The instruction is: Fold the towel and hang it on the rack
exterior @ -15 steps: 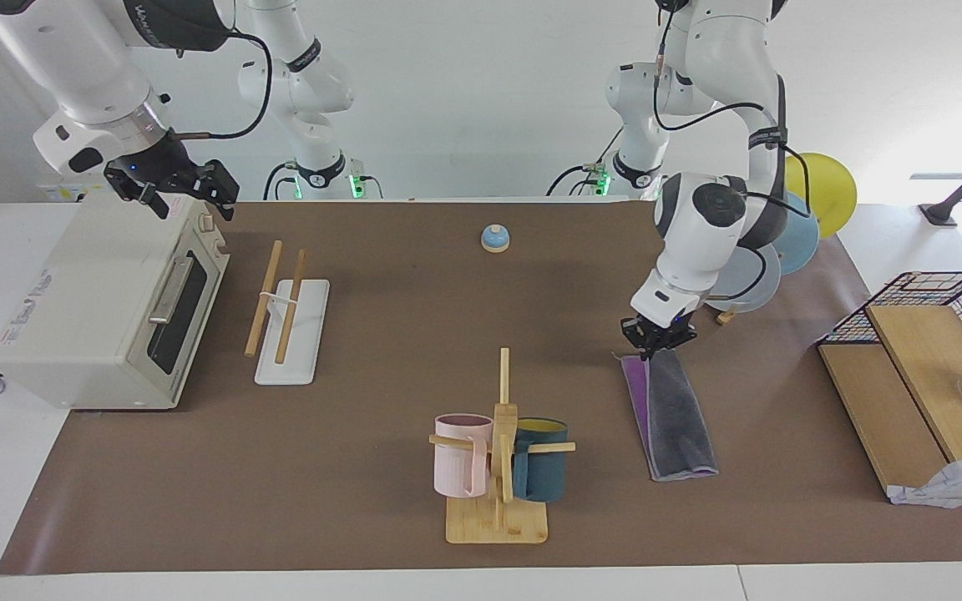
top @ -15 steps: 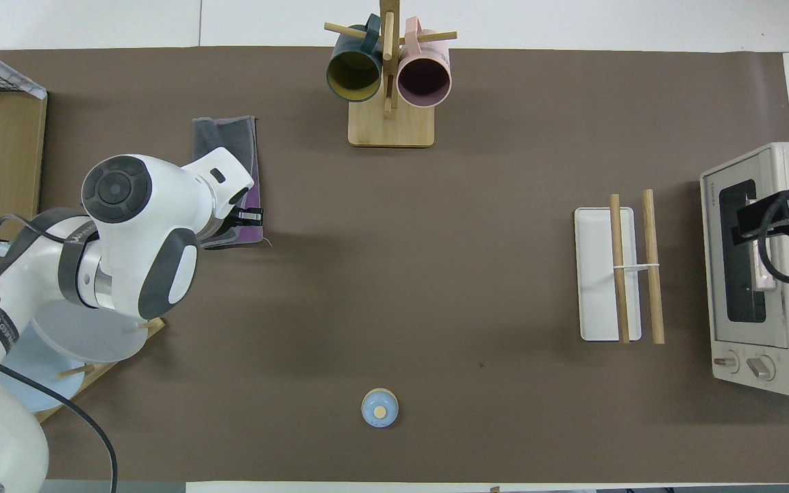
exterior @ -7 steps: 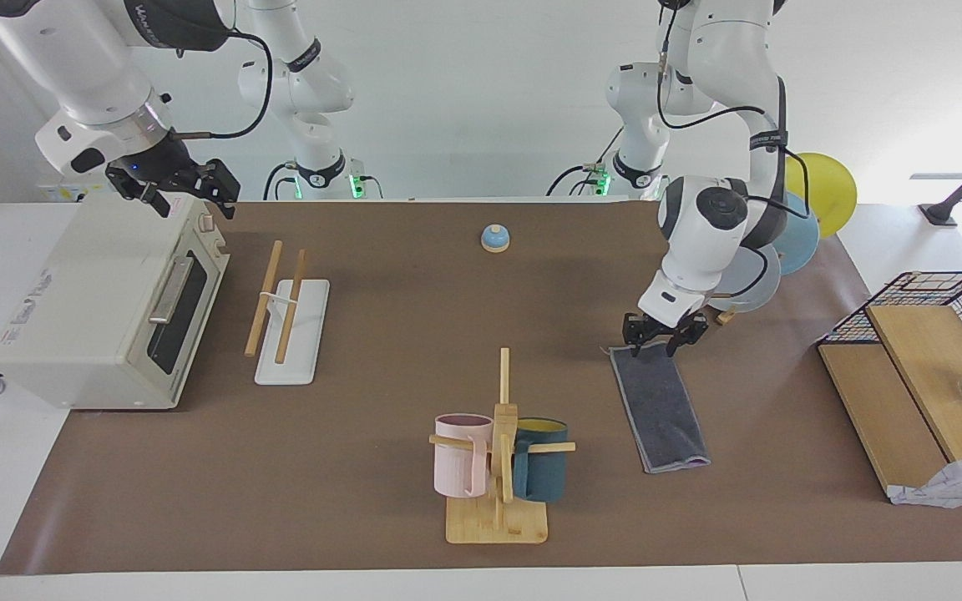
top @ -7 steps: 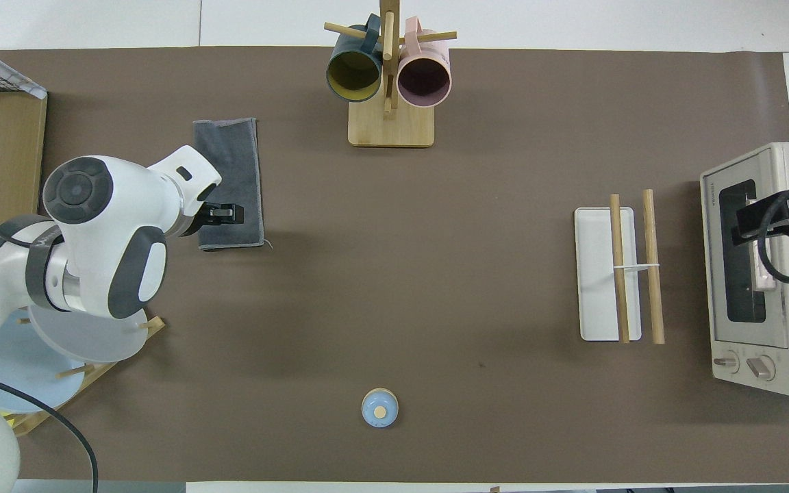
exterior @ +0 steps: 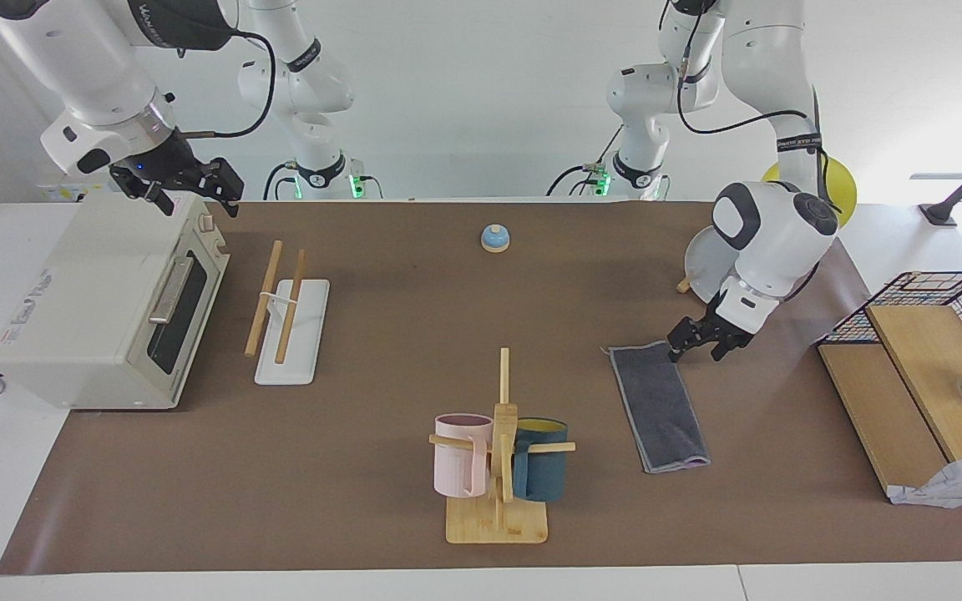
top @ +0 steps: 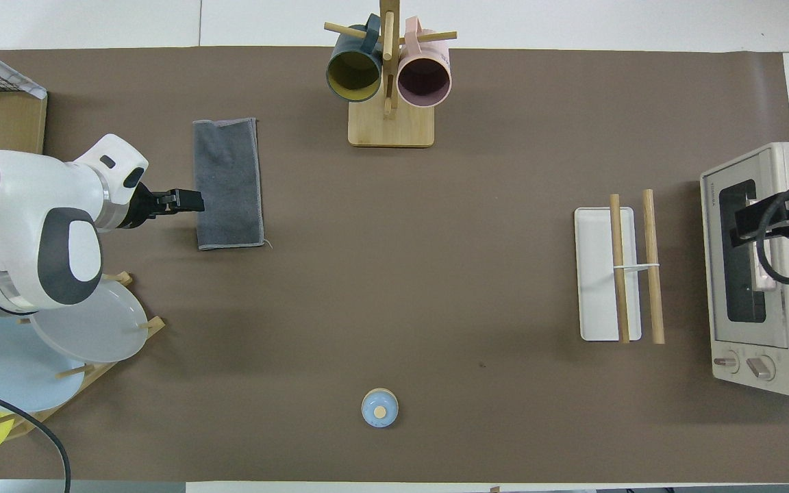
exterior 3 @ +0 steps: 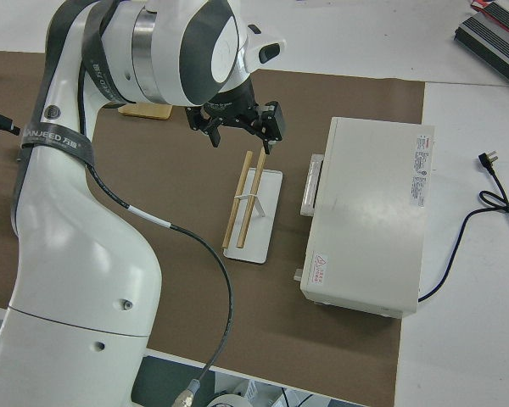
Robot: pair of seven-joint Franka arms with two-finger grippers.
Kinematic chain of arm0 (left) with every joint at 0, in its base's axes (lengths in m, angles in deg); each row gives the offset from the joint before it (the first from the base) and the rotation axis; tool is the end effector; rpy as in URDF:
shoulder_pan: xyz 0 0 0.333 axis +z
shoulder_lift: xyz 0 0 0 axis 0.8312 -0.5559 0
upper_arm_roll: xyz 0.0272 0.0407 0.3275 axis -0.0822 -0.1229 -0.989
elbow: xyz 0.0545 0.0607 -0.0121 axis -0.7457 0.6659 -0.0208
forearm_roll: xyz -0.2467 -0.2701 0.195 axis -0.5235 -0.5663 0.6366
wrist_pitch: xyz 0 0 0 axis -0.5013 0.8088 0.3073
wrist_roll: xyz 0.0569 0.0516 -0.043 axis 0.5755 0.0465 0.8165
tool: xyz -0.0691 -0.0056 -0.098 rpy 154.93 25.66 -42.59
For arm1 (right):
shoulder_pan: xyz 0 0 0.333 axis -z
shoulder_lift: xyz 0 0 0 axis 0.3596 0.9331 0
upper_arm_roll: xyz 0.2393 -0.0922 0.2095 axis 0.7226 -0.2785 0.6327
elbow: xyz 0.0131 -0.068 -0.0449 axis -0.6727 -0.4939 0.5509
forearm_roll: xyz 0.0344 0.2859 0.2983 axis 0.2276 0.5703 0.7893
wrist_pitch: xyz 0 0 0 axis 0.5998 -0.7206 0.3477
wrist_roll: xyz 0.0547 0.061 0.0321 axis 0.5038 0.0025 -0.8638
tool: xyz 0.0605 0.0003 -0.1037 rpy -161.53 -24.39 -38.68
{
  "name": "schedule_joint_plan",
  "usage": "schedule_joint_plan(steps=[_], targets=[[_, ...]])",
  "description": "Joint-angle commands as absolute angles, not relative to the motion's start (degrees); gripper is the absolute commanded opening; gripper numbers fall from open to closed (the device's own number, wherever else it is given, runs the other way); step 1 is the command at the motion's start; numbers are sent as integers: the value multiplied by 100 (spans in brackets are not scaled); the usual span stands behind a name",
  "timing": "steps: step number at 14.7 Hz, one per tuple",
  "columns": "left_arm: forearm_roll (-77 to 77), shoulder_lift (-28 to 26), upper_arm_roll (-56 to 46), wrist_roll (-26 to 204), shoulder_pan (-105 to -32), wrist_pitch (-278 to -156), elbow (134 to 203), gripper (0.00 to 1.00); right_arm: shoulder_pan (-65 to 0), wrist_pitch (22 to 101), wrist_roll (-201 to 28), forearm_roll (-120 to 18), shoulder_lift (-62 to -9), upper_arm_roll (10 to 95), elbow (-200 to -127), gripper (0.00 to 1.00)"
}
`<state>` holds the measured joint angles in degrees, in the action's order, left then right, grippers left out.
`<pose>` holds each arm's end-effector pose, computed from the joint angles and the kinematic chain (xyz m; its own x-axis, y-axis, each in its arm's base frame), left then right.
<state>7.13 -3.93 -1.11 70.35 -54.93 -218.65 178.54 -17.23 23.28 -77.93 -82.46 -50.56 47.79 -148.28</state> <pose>0.6089 -0.0622 0.3216 0.9894 0.0892 0.1147 0.0585 -0.9672 0.2472 0.5538 -0.0154 0.6214 0.9842 -0.0381 -0.1731 -0.0361 -0.9992 0.0148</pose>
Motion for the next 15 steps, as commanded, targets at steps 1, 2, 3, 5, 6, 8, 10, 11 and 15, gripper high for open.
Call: schedule_joint_plan(steps=[1, 2, 3, 5, 6, 8, 10, 11, 15], targets=[[464, -748, -52, 6857, -5517, -22218, 17831, 100, -1677, 2293, -7937, -8154, -5190, 4807, -14958, 100], [464, -810, -52, 6787, -5543, -22253, 17831, 100, -1677, 2267, -7955, -8154, -5190, 4807, -14958, 100], [464, -872, -52, 6743, -5544, -22253, 17823, 99, -1659, 2276, -7964, -8146, -5190, 4807, -14967, 100], [455, -925, 0, 6733, -5552, -22245, 17823, 97, -1677, 2764, -7999, -7928, -5198, 4807, -15098, 100], [446, -925, 27, 6733, -5570, -22227, 17823, 96, -1633, 3055, -7999, -7708, -5216, 4807, -15203, 100], [376, -925, 36, 6742, -5570, -22192, 17814, 95, -1668, 3399, -7938, -7356, -5338, 4807, -15510, 100], [297, -934, 80, 6751, -5579, -22192, 17761, 94, -1703, 3786, -7667, -6979, -5470, 4807, -15862, 100], [297, -934, 80, 6751, -5579, -22201, 17744, 92, -1773, 3848, -7404, -6707, -5497, 4807, -15942, 100], [297, -1013, 80, 6751, -5649, -22262, 17691, 84, -2220, 4164, -5998, -6256, -5497, 4816, -16100, 100]])
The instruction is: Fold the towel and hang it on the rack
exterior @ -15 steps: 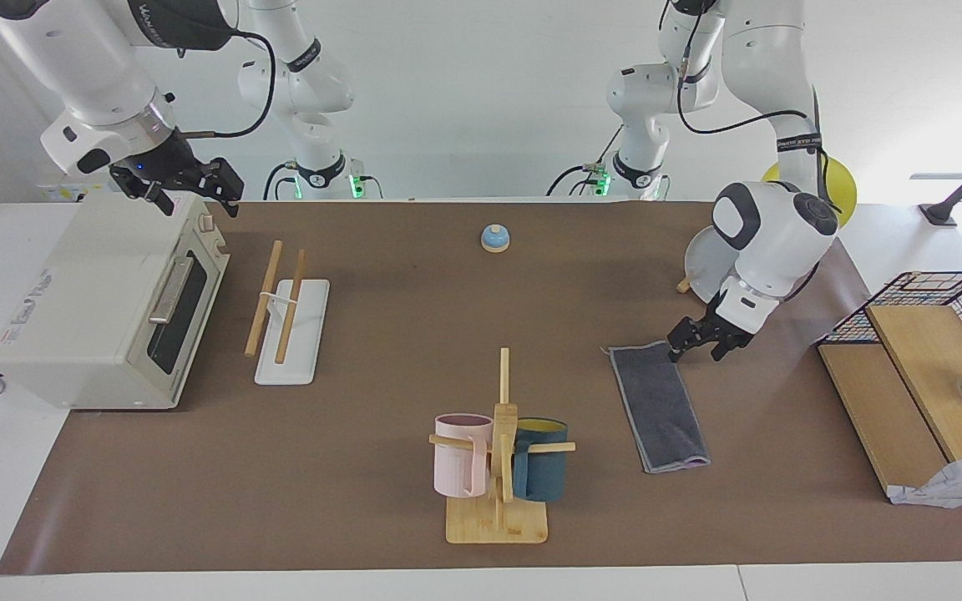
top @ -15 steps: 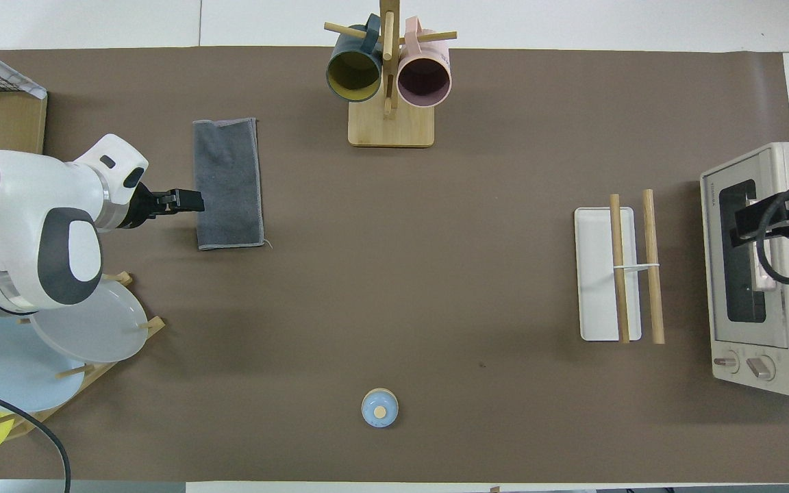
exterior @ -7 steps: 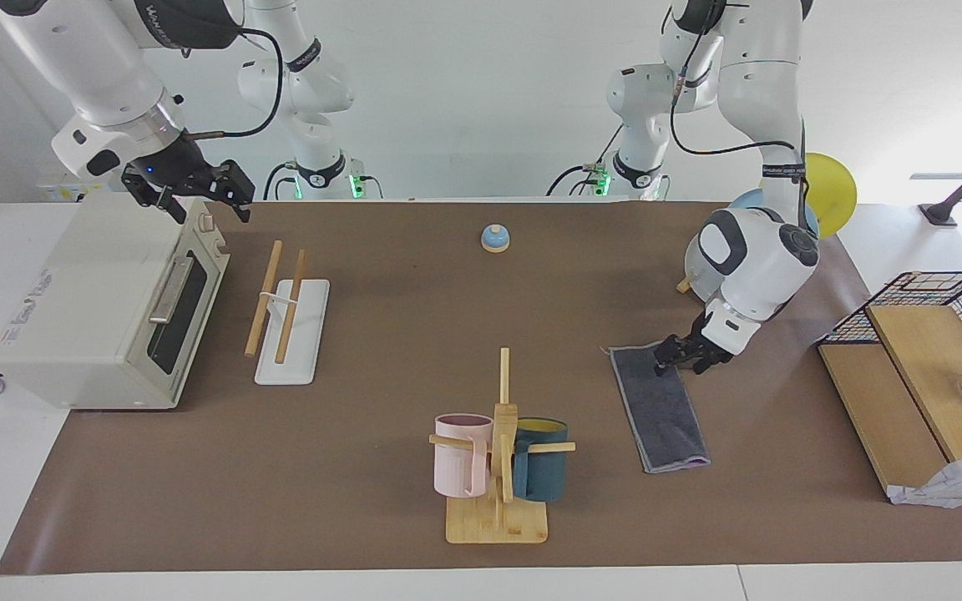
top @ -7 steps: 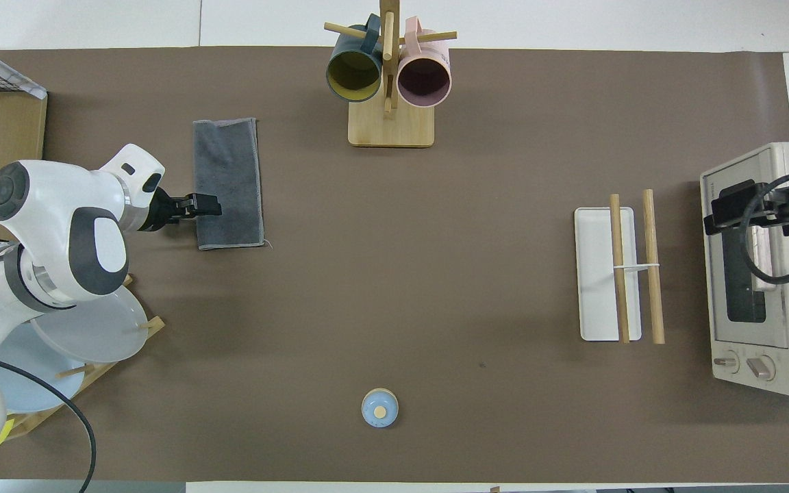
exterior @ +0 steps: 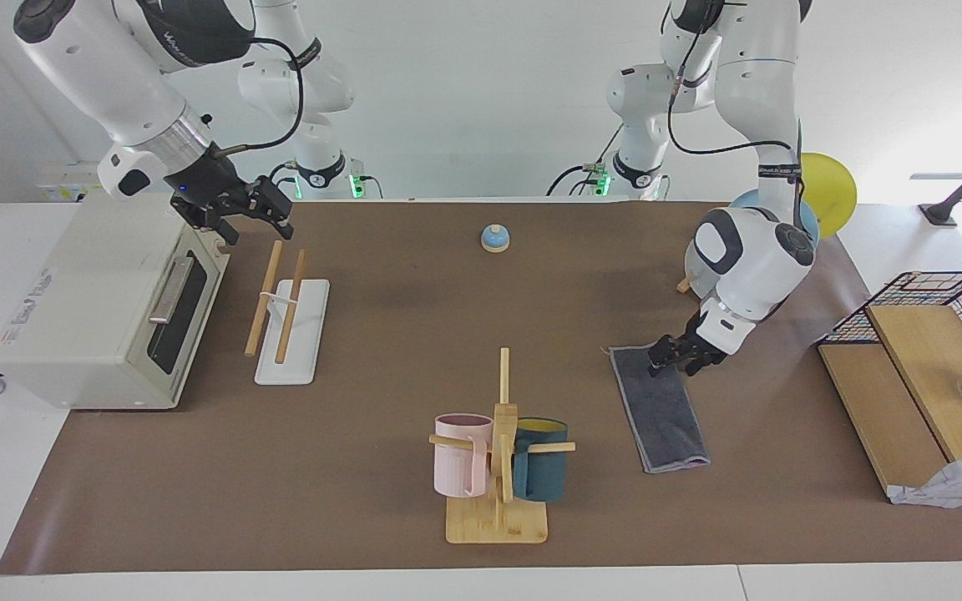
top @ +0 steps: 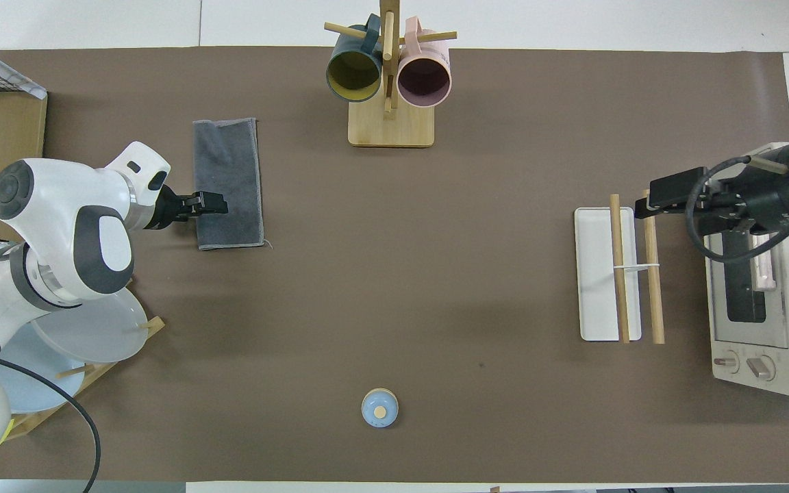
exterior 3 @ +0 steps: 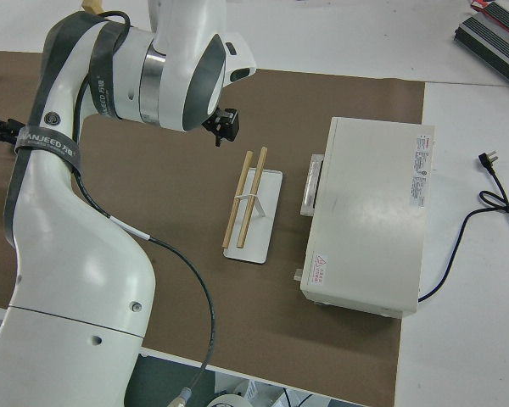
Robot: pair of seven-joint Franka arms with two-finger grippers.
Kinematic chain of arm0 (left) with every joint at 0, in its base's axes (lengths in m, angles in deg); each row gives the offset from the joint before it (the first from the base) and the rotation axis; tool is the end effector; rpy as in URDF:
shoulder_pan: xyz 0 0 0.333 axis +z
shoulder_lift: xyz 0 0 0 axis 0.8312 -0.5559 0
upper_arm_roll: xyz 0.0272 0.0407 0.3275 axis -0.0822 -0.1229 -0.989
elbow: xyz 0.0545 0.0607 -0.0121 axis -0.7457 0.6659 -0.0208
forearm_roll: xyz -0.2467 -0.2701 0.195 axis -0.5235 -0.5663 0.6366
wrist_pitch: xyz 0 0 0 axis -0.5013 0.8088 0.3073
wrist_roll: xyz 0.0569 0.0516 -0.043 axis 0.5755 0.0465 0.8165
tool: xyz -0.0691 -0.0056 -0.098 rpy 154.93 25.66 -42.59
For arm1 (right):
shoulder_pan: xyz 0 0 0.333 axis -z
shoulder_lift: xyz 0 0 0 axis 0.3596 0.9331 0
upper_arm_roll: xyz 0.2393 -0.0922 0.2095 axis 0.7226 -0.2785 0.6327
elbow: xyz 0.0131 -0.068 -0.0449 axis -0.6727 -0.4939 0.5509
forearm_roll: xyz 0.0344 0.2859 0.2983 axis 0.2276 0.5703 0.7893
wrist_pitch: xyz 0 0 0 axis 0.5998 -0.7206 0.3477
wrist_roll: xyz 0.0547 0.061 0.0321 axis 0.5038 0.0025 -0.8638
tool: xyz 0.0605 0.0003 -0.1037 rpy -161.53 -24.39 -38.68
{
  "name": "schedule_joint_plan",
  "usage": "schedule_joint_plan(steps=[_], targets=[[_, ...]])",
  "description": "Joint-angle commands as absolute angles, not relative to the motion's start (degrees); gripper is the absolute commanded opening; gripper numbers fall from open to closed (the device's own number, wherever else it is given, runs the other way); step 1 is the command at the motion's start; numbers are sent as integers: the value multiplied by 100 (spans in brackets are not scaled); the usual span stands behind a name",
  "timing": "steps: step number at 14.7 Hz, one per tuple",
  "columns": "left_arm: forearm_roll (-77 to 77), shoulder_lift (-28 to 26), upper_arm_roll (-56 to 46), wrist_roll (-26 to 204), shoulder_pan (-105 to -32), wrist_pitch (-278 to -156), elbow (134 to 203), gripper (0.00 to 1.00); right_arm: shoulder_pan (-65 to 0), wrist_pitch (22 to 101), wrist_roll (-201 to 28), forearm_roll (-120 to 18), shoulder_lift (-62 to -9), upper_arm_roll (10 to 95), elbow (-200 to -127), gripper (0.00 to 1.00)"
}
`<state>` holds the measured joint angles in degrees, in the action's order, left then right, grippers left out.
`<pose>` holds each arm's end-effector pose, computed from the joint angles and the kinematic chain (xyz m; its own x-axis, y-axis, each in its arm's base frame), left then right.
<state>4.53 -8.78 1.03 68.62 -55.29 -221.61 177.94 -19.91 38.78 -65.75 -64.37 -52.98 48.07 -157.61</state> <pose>0.6121 -0.0869 0.2805 0.9936 0.0675 0.0903 0.0397 -0.9593 0.2797 0.5666 0.0495 0.5917 0.9738 -0.2079 -0.0925 -0.2259 -0.9326 -0.2815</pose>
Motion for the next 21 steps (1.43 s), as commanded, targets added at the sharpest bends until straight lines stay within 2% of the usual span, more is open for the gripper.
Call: schedule_joint_plan(steps=[1, 4, 8, 9, 12, 13, 21], targets=[[297, -1022, 80, 6760, -5649, -22253, 17639, 81, -2317, 4287, -5673, -6056, -5480, 4816, -16144, 100], [297, -1101, 80, 6760, -5649, -22280, 17559, 80, -2555, 4675, -4846, -5625, -5523, 4816, -16478, 100], [314, -1171, 71, 6733, -5667, -22376, 17550, 79, -2556, 5069, -3791, -4668, -5541, 4807, -16706, 100], [314, -1232, 71, 6733, -5684, -22429, 17550, 67, -2564, 5288, -3606, -4413, -5541, 4816, -16785, 100], [349, -1215, 71, 6733, -5685, -22350, 17541, 11, -3011, 5974, -2702, -4033, -5541, 4816, -16918, 100], [358, -1215, 62, 6733, -5676, -22341, 17541, 1, -3108, 6115, -2421, -4032, -5541, 4825, -16918, 100], [332, -1207, 45, 7127, -5614, -21798, 17235, 0, -4146, 7504, -679, -3683, -5471, 4816, -17076, 100]])
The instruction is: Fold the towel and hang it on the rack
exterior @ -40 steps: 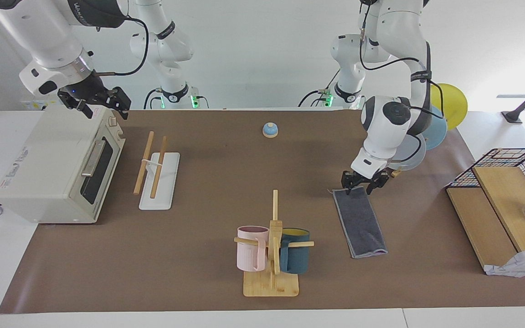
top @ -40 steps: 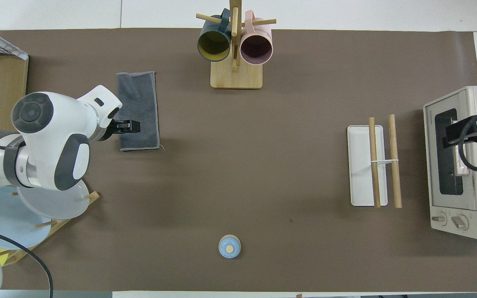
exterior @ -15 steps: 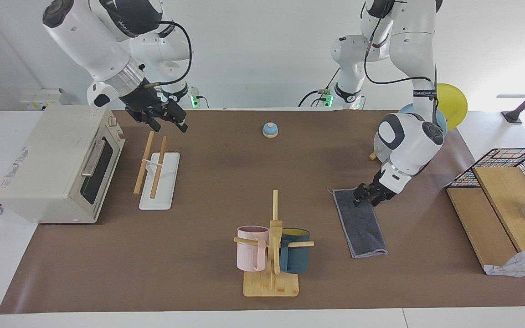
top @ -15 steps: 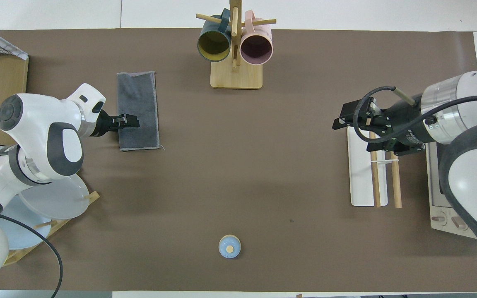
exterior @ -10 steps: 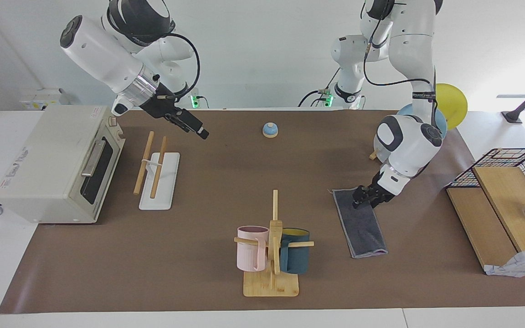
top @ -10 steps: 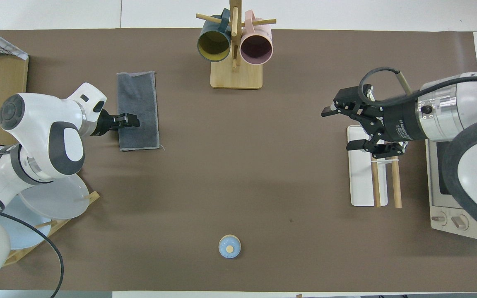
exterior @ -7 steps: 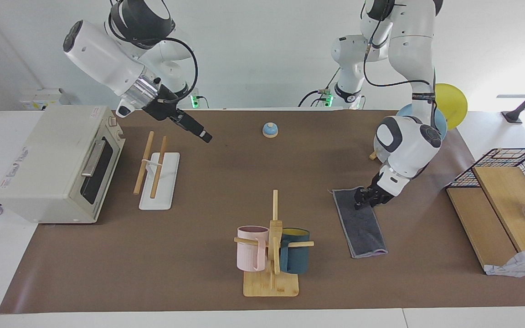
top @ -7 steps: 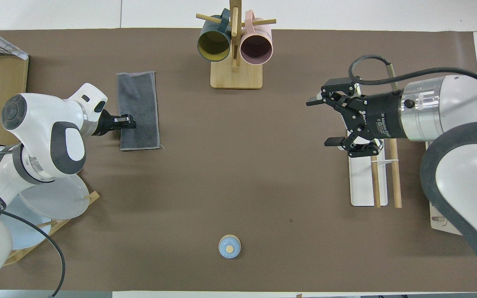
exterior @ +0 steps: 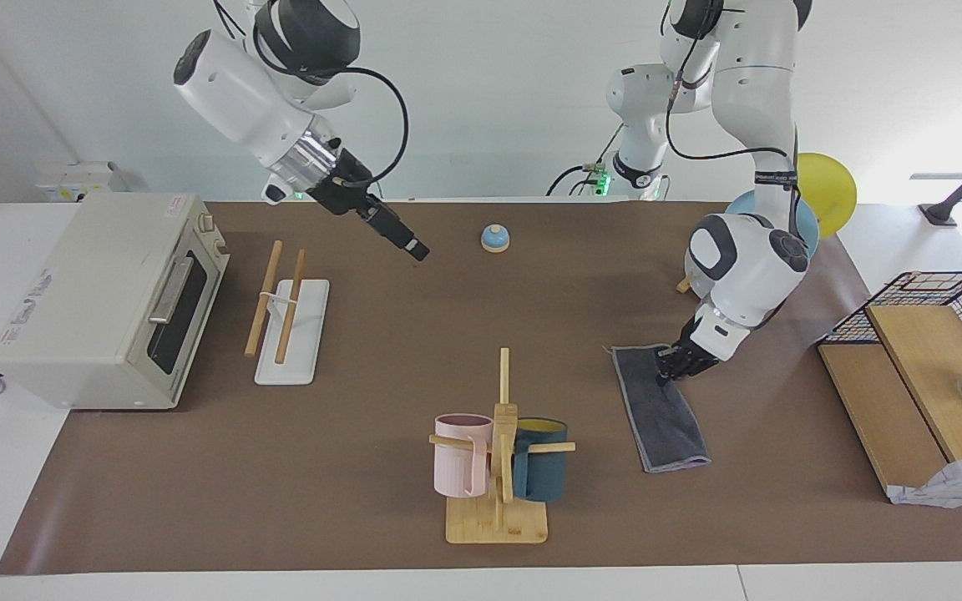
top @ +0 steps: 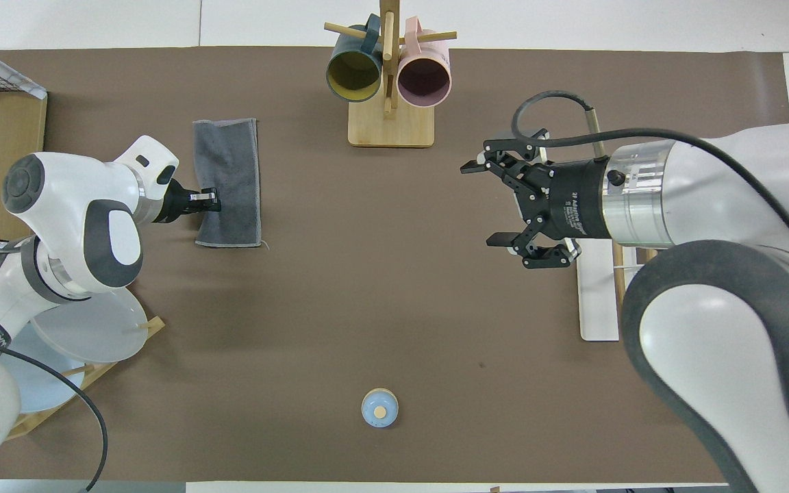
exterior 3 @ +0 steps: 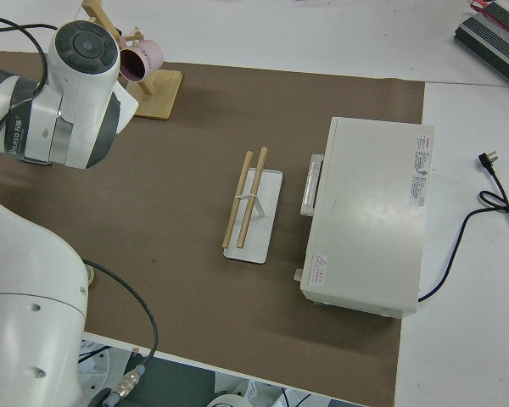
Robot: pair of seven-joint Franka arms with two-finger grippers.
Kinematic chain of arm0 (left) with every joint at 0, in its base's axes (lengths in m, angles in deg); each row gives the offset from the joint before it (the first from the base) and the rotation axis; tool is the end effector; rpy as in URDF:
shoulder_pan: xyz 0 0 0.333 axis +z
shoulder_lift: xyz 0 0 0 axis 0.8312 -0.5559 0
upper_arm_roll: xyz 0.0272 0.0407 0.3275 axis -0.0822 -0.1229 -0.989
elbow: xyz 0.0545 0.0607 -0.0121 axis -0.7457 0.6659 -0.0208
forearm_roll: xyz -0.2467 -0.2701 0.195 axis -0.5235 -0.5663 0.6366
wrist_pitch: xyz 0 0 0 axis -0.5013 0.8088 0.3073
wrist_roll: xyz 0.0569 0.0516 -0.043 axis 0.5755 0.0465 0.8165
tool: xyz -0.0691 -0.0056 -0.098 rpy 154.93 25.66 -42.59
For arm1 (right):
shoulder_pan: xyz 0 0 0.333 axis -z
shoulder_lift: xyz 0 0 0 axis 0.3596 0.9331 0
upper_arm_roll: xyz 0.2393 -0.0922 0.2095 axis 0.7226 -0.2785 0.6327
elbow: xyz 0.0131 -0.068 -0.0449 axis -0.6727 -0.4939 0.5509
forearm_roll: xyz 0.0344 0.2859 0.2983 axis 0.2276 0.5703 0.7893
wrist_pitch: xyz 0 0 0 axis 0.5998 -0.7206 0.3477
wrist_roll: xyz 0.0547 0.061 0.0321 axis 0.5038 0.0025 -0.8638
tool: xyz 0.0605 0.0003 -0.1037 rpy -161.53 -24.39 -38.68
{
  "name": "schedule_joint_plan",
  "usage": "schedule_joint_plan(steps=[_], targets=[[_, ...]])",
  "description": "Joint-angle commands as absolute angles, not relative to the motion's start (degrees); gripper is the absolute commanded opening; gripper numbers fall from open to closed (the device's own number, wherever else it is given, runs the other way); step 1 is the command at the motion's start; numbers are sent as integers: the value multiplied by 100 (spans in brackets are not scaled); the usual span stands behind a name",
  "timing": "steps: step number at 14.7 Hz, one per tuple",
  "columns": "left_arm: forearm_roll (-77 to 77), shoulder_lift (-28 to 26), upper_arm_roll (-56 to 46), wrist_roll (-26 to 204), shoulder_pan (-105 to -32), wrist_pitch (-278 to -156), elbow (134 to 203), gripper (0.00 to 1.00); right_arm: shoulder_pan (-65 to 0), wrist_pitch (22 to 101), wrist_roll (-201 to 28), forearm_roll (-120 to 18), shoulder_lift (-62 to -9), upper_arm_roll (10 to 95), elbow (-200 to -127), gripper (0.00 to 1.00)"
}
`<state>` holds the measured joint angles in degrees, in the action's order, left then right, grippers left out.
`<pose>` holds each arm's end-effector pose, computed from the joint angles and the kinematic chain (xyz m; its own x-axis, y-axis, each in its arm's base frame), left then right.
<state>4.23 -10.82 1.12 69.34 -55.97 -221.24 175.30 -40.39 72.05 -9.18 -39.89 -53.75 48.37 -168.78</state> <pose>0.6241 -0.0967 0.2785 0.9935 0.0714 0.0890 0.0425 -0.9554 0.2922 0.5509 0.2568 0.5651 0.4483 -0.7262 -0.5212 -0.8733 -0.2315 -0.4286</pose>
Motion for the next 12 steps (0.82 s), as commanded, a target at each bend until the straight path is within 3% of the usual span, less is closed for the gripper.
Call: schedule_joint_plan(steps=[1, 6, 12], targets=[[341, -1180, 45, 7364, -5614, -21622, 17129, 0, -4207, 7592, -669, -3594, -5445, 4825, -17076, 100], [411, -847, -8, 8611, -5631, -20497, 16549, 0, -4418, 7768, -521, -3575, -5409, 4816, -17076, 100], [833, -442, 80, 11352, -5798, -19434, 15864, 0, -4911, 8613, 236, -3575, -5198, 4816, -17041, 100]])
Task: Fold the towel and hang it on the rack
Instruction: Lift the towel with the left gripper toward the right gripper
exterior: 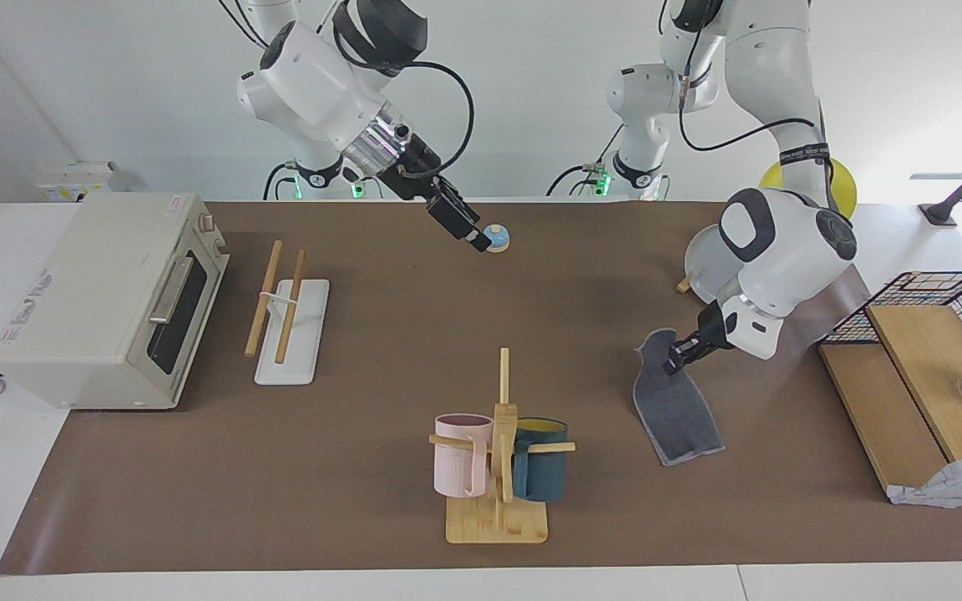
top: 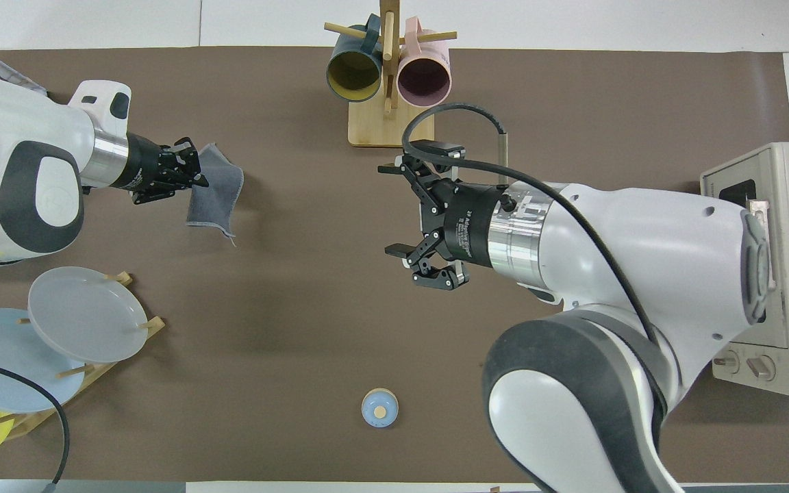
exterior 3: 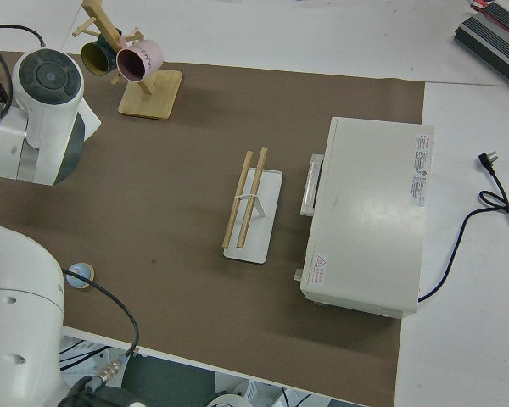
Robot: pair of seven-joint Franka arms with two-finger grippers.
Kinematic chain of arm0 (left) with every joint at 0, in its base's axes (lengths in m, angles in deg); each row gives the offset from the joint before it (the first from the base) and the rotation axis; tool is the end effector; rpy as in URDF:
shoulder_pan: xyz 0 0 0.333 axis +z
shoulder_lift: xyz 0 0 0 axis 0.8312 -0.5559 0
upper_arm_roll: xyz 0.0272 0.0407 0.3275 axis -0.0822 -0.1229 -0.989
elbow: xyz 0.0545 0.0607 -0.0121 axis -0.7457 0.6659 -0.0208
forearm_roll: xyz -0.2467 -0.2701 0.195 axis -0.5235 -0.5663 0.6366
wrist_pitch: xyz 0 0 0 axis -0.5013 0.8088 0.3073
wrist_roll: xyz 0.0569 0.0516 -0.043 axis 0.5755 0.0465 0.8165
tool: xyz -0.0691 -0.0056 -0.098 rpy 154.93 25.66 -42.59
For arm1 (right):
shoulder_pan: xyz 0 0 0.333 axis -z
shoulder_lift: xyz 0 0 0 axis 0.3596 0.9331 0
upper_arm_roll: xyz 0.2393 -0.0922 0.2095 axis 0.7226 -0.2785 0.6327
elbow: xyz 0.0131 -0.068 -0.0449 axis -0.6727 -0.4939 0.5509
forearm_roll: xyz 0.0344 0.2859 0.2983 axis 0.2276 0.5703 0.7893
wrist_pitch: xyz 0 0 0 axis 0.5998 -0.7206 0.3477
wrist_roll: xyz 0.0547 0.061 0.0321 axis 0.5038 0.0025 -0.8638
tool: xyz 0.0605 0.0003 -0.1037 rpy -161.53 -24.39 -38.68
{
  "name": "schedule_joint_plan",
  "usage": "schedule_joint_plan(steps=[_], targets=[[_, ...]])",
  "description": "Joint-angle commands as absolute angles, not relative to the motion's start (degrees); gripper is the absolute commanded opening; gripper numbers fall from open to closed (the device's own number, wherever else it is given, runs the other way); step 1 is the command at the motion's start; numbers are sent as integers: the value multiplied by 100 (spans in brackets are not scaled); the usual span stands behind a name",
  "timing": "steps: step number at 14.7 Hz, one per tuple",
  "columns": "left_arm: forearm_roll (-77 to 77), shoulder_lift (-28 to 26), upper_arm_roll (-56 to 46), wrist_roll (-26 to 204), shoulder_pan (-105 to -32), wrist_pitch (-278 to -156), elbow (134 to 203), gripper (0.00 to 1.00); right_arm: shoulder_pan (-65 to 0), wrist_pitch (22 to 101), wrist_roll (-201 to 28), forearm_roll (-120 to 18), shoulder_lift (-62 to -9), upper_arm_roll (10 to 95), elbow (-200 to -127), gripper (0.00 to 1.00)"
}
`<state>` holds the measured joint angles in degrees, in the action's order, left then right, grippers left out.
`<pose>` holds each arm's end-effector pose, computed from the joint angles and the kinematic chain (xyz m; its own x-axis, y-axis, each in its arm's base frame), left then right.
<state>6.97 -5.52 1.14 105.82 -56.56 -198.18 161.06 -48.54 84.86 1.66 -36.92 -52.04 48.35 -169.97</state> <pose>0.6454 -0.1214 0.4191 0.8545 0.4991 -0.1440 0.5189 -0.8070 0.2820 0.5351 0.3221 0.5573 0.3205 -0.7303 -0.6033 -0.9069 -0.0525 -0.4182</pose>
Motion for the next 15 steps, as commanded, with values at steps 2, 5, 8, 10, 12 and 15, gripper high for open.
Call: schedule_joint_plan(steps=[2, 5, 8, 10, 12, 15], targets=[[833, -363, 106, 12519, -5921, -19309, 15643, 0, -4911, 8665, 263, -3575, -5190, 4816, -17041, 100], [763, 5, 422, 14426, -5939, -19335, 15643, 0, -5147, 8971, 298, -3575, -5050, 4816, -17006, 100], [404, 278, 537, 15817, -5965, -19379, 15660, 0, -5201, 9323, 351, -3584, -4787, 4816, -16971, 100], [105, 454, 572, 16451, -5974, -19379, 15713, 0, -5289, 9868, 333, -3567, -4540, 4825, -16831, 100], [-54, 533, 581, 17049, -6079, -19388, 15766, 0, -5307, 9922, 307, -3566, -4435, 4825, -16778, 100], [-134, 613, 572, 18164, -6290, -19650, 15915, 0, -5289, 9931, 333, -3244, -4206, 4825, -16409, 100]])
